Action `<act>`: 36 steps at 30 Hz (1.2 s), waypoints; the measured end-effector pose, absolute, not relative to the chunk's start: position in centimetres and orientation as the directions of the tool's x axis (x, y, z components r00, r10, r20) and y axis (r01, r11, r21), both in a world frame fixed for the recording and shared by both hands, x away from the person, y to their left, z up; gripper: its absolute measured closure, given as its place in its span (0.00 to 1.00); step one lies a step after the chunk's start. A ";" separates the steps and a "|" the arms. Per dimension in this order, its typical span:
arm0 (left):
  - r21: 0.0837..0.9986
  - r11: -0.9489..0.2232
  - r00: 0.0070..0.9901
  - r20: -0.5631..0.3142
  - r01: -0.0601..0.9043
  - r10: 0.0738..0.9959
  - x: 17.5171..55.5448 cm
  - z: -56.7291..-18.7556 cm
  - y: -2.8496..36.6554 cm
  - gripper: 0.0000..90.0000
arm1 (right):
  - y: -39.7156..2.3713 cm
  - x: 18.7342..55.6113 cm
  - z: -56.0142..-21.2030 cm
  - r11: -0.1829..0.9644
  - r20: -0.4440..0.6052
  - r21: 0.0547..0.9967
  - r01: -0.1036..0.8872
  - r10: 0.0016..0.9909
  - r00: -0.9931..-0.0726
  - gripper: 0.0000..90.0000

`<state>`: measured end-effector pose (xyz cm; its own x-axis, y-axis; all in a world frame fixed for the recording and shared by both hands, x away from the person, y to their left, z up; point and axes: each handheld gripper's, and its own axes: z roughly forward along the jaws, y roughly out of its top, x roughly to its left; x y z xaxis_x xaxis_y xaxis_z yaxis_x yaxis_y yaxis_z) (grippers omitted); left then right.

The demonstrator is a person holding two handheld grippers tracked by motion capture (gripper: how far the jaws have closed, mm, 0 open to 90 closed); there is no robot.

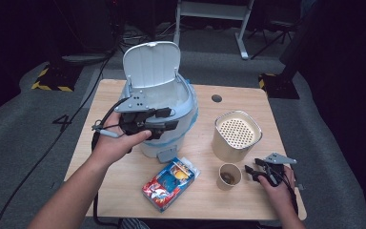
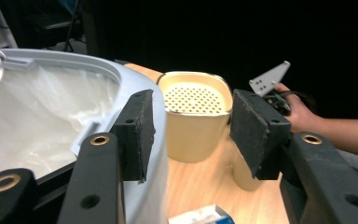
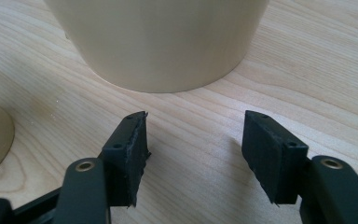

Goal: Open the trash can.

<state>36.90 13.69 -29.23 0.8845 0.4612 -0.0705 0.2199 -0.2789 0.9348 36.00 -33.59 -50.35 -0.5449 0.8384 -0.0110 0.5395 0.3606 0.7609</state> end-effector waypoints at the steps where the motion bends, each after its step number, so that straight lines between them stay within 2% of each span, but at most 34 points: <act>1: 0.936 -0.277 0.885 -0.069 0.218 0.461 36.6 -29.3 13.9 0.54 | -33.6 36.0 -50.4 0.361 -0.011 0.761 0.539 0.838 -0.545 0.46; 12: 0.936 -0.279 0.877 -0.059 0.215 0.477 34.0 -30.4 15.7 0.52 | -33.6 36.0 -50.4 0.361 -0.011 0.761 0.539 0.838 -0.545 0.46; 18: 0.926 -0.290 0.874 -0.077 0.241 0.480 32.9 -32.6 16.2 0.53 | -33.6 36.0 -50.4 0.361 -0.011 0.761 0.539 0.838 -0.545 0.46; 25: 0.911 -0.313 0.870 -0.090 0.268 0.484 32.0 -35.1 16.1 0.47 | -33.5 35.9 -50.4 0.358 -0.013 0.761 0.541 0.842 -0.539 0.45; 36: 0.850 -0.362 0.841 -0.157 0.382 0.518 31.9 -42.6 14.4 0.46 | -33.6 35.9 -50.4 0.357 -0.012 0.762 0.541 0.843 -0.538 0.45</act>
